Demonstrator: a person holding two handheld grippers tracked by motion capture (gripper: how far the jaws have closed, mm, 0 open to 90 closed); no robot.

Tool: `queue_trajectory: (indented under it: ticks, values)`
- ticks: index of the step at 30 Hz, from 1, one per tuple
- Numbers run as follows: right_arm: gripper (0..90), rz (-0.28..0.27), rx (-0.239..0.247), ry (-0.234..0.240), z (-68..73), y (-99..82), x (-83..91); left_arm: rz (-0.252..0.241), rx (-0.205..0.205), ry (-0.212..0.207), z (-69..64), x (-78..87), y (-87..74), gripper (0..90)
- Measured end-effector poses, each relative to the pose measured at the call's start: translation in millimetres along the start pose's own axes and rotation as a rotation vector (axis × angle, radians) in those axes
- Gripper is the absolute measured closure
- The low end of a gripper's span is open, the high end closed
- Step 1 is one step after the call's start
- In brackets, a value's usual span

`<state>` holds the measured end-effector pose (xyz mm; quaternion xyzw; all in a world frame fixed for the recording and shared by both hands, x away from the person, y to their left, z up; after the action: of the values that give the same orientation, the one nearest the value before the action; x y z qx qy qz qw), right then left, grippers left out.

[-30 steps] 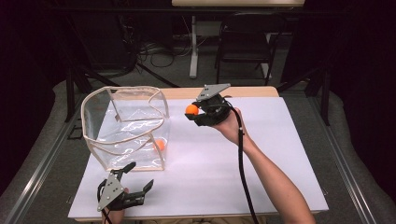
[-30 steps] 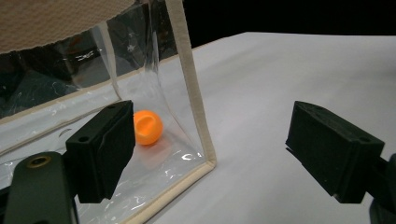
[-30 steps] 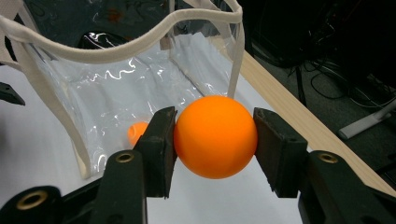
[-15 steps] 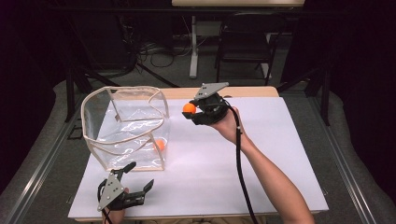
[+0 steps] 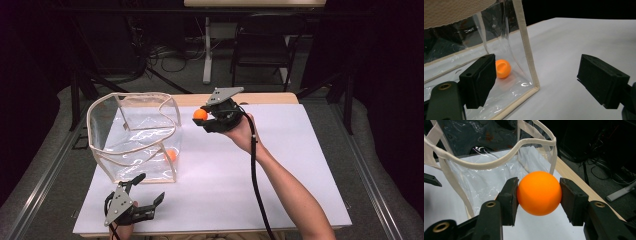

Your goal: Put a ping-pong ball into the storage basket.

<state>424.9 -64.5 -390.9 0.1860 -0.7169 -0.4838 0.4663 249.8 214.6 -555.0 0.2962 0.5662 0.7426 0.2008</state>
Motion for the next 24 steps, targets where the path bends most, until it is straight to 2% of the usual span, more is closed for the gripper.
queue_trajectory:
  ticks: [24]
  values:
    - [51.2,-0.032,-0.001,0.006,4.5,5.2,-8.0,-0.002,-0.002,-0.001,0.0,-0.1,0.2,15.6]
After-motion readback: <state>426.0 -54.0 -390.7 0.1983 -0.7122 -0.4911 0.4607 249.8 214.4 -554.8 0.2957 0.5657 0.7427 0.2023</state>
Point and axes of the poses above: each handheld gripper's, and its own axes: x roughly backward along the jaws, y roughly out of its top, z roughly to its left, the point moved 2 cm from there along -x, roughly forward along the jaws, and after that the axes turned 3 degrees about -x, right-handed, at the moved point
